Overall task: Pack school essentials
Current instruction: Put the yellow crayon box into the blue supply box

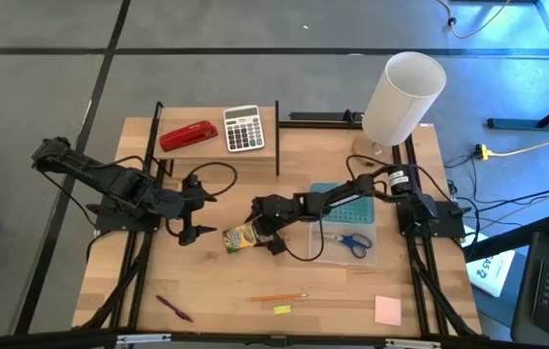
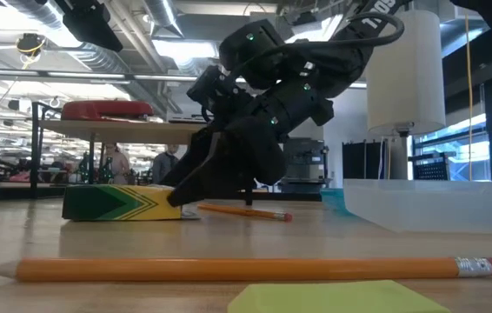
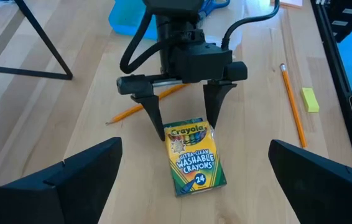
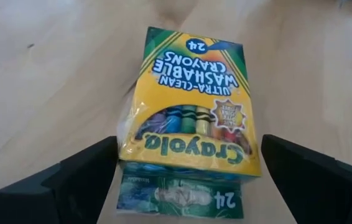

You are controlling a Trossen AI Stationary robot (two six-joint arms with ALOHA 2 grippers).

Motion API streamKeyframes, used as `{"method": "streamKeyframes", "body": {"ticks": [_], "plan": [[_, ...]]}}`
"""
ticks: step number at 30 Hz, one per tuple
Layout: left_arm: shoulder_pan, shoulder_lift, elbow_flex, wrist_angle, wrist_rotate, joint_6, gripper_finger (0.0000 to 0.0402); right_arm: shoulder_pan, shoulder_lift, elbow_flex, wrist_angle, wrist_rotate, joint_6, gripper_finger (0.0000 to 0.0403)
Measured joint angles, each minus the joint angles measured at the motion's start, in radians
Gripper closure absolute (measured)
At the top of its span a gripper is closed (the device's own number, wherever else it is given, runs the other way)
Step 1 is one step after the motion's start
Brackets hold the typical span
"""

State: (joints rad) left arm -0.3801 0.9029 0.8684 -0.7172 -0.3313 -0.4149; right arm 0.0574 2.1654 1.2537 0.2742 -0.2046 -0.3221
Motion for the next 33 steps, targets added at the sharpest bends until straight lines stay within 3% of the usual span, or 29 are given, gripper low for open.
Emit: {"method": "streamKeyframes", "body": {"ticks": [11,23,33], "plan": [[0.000,0.000,0.000,0.000,0.000,0.000,0.0003,0.003,0.000,0.000,0.003,0.040,-0.002,0.0008],[0.000,0.000,0.000,0.000,0.000,0.000,0.0003,0.003,0.026,0.000,0.036,0.003,0.004,0.0008],[0.000,0.000,0.000,0.000,0.000,0.000,0.0003,0.005,0.026,0.000,0.037,0.003,0.056,0.0042]]}}
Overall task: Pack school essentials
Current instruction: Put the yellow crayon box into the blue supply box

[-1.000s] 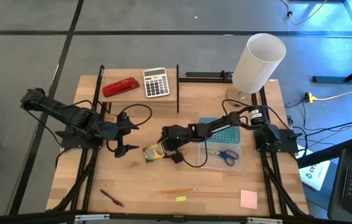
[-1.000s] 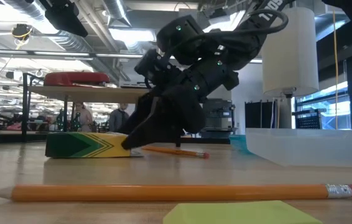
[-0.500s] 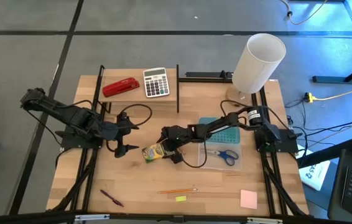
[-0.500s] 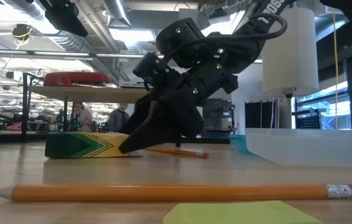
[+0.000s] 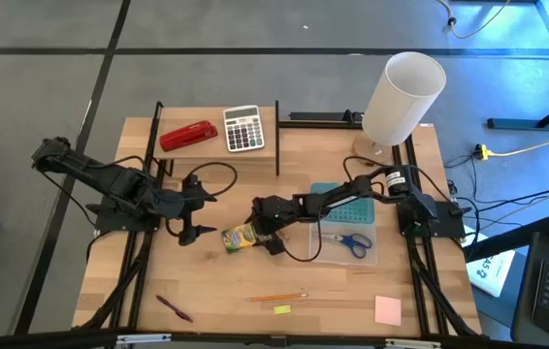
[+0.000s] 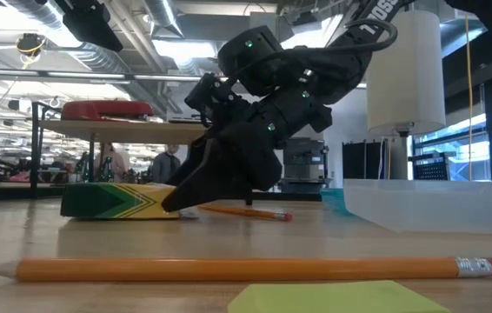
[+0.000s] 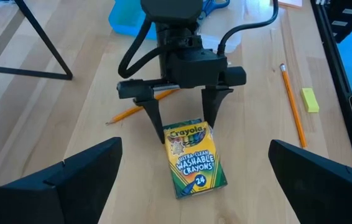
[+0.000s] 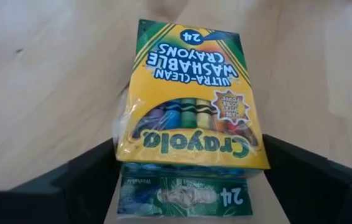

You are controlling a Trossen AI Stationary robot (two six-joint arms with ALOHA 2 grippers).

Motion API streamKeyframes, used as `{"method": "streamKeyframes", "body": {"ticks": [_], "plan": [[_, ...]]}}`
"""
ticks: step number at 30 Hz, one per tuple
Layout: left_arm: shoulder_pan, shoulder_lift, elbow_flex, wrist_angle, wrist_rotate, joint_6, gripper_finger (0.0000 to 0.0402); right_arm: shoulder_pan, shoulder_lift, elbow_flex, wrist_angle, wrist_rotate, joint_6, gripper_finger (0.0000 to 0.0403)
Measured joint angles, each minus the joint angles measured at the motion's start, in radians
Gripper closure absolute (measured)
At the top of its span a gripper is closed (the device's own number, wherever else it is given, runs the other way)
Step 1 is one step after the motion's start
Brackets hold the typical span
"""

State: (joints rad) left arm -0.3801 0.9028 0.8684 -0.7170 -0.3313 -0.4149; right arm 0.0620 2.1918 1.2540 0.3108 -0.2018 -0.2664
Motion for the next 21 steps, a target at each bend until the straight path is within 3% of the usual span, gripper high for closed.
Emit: {"method": "streamKeyframes", "body": {"ticks": [8,17,21], "plan": [[0.000,0.000,0.000,0.000,0.000,0.000,0.0003,0.001,0.000,0.000,-0.007,0.049,0.006,0.0053],[0.000,0.000,0.000,0.000,0.000,0.000,0.0003,0.000,-0.002,0.002,-0.011,0.059,0.147,0.0053],[0.000,0.000,0.000,0.000,0.000,0.000,0.0003,0.001,-0.003,0.002,-0.011,0.111,0.229,0.0053]]}}
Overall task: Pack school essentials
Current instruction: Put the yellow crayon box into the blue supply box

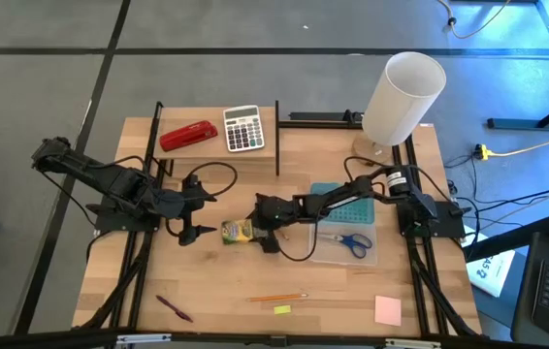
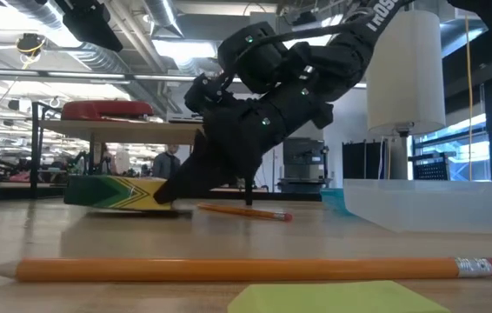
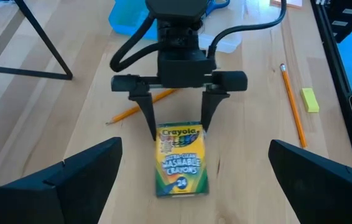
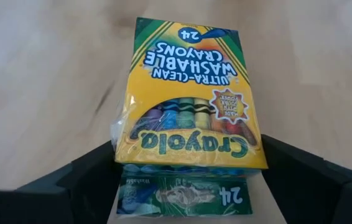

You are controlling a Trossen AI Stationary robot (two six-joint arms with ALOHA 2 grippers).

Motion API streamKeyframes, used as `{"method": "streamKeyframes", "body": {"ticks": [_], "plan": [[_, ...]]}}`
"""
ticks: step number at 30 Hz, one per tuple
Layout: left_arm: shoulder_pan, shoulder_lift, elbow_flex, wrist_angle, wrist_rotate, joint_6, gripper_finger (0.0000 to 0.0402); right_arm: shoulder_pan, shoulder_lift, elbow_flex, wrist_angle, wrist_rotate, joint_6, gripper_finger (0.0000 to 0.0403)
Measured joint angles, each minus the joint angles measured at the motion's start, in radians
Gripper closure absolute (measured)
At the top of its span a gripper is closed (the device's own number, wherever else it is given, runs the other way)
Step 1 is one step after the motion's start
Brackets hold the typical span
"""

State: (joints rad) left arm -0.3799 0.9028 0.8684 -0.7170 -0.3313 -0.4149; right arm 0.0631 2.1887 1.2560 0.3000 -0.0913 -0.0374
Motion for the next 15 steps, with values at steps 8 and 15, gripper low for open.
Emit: {"method": "streamKeyframes", "body": {"ticks": [8,15], "plan": [[0.000,0.000,0.000,0.000,0.000,0.000,0.0003,0.001,-0.002,0.005,-0.029,0.083,0.123,0.0053],[0.000,0.000,0.000,0.000,0.000,0.000,0.0003,0.011,0.003,0.136,-0.269,0.087,0.138,0.0053]]}}
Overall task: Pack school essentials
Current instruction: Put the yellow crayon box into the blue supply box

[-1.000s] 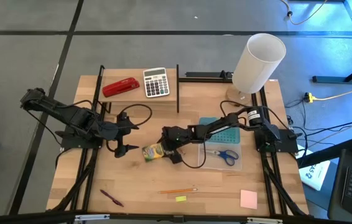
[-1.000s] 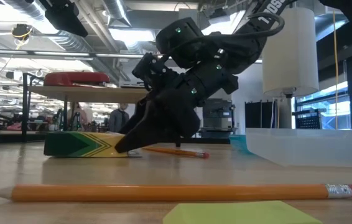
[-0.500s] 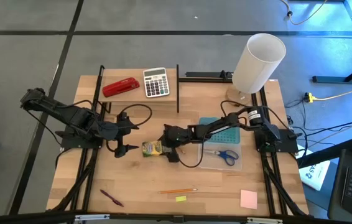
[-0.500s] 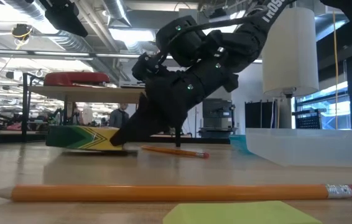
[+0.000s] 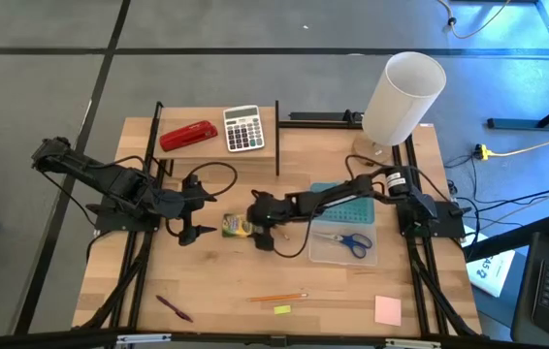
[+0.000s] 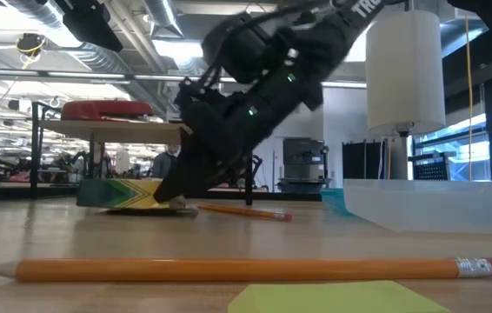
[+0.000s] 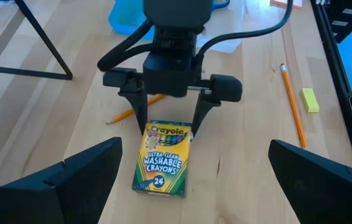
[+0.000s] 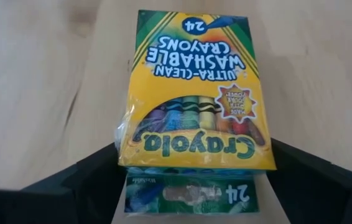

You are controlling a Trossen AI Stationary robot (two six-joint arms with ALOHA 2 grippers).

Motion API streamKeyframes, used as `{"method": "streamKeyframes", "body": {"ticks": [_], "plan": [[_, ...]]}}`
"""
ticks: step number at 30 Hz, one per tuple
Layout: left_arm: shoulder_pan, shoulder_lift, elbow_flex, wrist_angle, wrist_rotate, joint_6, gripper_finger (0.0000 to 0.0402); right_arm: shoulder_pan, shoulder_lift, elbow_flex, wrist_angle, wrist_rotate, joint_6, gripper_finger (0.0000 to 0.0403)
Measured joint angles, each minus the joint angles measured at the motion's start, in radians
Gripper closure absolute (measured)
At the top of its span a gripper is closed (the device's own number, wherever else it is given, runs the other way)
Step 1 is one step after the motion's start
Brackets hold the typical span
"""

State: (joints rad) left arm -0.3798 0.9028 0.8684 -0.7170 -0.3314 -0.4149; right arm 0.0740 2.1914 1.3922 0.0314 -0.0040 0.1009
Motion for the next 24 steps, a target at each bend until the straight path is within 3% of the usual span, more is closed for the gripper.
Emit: {"method": "streamKeyframes", "body": {"ticks": [4,14,24], "plan": [[0.000,0.000,0.000,0.000,0.000,0.000,0.0003,0.002,0.001,0.087,-0.145,-0.005,-0.001,0.0053],[0.000,0.000,0.000,0.000,0.008,-0.001,0.0003,0.012,0.001,0.161,-0.346,-0.022,0.066,0.0053],[-0.001,0.000,0.000,-0.001,0.008,-0.001,0.0003,0.056,-0.027,0.213,-0.441,-0.024,0.082,0.0053]]}}
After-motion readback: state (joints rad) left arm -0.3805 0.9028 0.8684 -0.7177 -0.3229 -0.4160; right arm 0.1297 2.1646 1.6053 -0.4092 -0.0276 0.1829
